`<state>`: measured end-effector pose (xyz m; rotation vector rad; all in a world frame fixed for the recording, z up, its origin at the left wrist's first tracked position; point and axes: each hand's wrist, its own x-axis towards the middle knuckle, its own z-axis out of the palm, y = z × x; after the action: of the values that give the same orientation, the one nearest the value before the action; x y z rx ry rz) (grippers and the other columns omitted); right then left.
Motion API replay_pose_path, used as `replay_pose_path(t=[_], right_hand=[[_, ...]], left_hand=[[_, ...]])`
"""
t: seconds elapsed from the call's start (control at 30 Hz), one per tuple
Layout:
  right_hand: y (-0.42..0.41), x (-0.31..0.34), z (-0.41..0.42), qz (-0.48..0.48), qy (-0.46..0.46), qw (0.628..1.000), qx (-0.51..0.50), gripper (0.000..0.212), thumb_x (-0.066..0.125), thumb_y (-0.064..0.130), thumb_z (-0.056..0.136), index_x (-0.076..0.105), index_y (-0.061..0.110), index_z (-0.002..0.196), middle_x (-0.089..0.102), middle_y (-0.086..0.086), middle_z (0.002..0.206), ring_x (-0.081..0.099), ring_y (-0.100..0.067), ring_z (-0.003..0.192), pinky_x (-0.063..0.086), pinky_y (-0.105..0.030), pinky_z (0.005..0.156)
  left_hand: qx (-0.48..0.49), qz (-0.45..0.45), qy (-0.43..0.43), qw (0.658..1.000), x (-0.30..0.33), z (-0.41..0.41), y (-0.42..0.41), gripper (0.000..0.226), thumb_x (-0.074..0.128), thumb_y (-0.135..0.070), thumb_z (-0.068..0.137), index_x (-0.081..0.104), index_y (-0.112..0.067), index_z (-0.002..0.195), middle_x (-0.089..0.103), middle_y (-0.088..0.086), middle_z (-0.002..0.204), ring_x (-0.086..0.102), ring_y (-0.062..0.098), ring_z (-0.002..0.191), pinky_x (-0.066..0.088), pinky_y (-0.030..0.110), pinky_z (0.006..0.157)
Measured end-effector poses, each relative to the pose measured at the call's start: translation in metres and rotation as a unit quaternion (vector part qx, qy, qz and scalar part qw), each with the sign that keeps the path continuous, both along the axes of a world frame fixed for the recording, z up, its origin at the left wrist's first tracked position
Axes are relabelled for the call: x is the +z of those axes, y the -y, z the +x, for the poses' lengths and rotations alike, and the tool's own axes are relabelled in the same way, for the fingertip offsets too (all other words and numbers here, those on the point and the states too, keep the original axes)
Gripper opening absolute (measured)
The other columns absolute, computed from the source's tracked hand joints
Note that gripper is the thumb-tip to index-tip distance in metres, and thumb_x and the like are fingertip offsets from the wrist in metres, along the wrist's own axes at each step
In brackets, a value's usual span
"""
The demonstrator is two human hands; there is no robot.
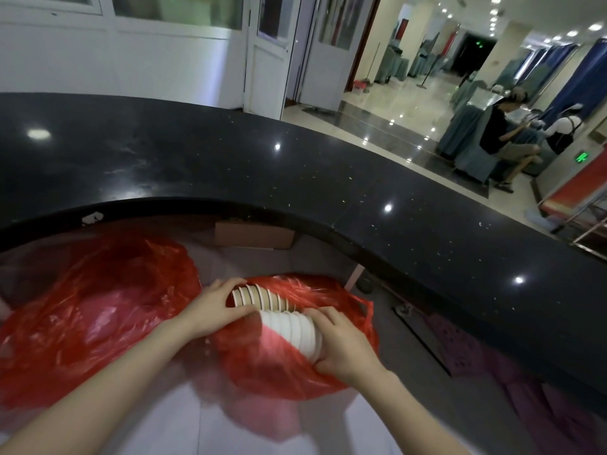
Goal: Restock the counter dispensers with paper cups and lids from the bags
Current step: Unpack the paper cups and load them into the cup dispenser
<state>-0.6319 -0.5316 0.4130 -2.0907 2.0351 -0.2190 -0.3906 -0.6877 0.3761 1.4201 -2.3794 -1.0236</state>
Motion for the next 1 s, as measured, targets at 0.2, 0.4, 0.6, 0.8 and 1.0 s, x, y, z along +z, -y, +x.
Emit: replay_pose_path(t=[0.2,0.4,0.6,0.8,1.0], right_hand=[[-0.019,0.005,-0.012,-0.048,0.046,0.997,-0.047,0.086,0.075,0.041,0.063,0.035,0.036,0.139,0.042,0.015,0.130,0.044,-0.007,0.119,0.046,-0.030,0.095],[-0.023,0.007,0.000,-0.123,0.192,0.958,-0.173,0.089,0.081,0.036,0.061,0.038,0.039,0.139,0.045,0.019,0.129,0.041,0.005,0.117,0.030,-0.011,0.095],[-0.018,0.020,0.005,-0.207,0.239,0.922,-0.225,0.084,0.085,0.030,0.059,0.044,0.040,0.131,0.053,0.014,0.126,0.046,0.004,0.116,0.031,-0.005,0.090],[-0.006,0.029,0.014,-0.250,0.300,0.883,-0.259,0.083,0.089,0.034,0.058,0.047,0.038,0.130,0.058,0.018,0.124,0.054,-0.004,0.117,0.048,-0.038,0.098],[-0.007,0.025,0.031,-0.271,0.331,0.856,-0.290,0.080,0.090,0.034,0.060,0.047,0.038,0.127,0.060,0.014,0.123,0.057,-0.002,0.112,0.050,-0.036,0.096]], left_hand=[[-0.093,-0.055,0.074,0.991,-0.006,-0.007,-0.003,0.119,0.085,-0.048,0.052,0.017,-0.037,0.150,0.038,0.003,0.135,0.049,0.027,0.122,0.045,0.032,0.099],[-0.076,-0.163,0.029,0.983,-0.020,-0.004,-0.017,0.106,0.084,-0.045,0.047,0.035,-0.024,0.139,0.047,0.000,0.126,0.053,0.024,0.115,0.045,0.033,0.093],[-0.066,-0.160,-0.088,0.981,0.021,0.009,-0.017,0.090,0.075,-0.054,0.048,0.044,-0.028,0.129,0.028,-0.007,0.131,0.051,0.016,0.109,0.048,0.030,0.091],[-0.104,-0.262,-0.075,0.956,0.094,0.009,-0.008,0.089,0.065,-0.073,0.052,0.055,-0.022,0.125,0.034,-0.009,0.117,0.037,0.013,0.111,0.041,0.037,0.100],[-0.084,-0.211,-0.230,0.947,0.108,-0.021,-0.016,0.081,0.076,-0.065,0.055,0.053,-0.032,0.126,0.047,-0.015,0.114,0.050,0.003,0.109,0.048,0.030,0.095]])
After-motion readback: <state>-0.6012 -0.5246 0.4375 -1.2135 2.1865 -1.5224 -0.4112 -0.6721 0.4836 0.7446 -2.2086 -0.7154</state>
